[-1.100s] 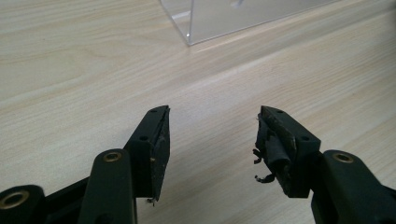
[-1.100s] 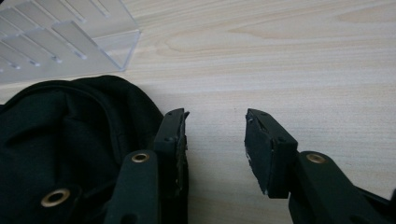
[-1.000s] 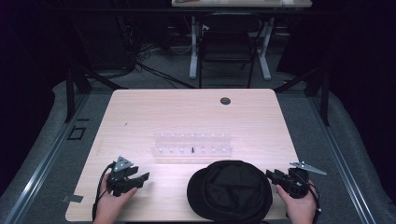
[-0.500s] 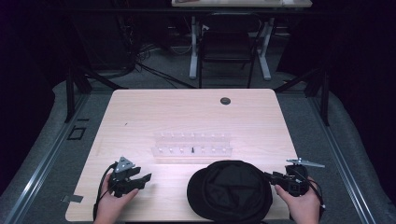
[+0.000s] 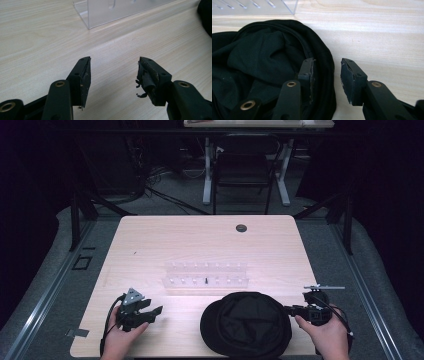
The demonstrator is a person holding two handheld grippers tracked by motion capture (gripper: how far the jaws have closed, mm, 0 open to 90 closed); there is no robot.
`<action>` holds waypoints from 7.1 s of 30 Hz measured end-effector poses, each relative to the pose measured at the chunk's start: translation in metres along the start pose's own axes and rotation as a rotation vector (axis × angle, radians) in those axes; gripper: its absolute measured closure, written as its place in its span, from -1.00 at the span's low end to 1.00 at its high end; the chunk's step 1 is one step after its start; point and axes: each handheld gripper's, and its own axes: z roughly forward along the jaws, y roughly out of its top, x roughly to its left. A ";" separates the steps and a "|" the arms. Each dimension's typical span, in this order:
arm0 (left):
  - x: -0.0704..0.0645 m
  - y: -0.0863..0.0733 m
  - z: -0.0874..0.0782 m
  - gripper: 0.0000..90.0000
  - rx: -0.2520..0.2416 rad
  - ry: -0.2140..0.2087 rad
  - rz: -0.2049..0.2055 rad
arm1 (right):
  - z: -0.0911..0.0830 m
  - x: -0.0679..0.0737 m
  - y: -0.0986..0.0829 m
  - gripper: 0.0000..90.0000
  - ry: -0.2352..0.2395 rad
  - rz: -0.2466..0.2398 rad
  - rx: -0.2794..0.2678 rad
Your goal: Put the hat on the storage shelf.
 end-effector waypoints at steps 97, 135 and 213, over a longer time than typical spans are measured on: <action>-0.003 0.000 0.003 0.00 0.014 -0.008 0.013 | -0.005 0.019 0.068 0.96 0.112 0.052 0.360; -0.003 0.000 0.003 0.00 0.020 -0.019 0.010 | -0.057 0.057 0.119 0.96 0.290 0.091 0.446; -0.003 0.001 0.003 -0.03 0.015 -0.034 0.000 | -0.092 0.122 0.200 0.96 0.774 0.164 0.237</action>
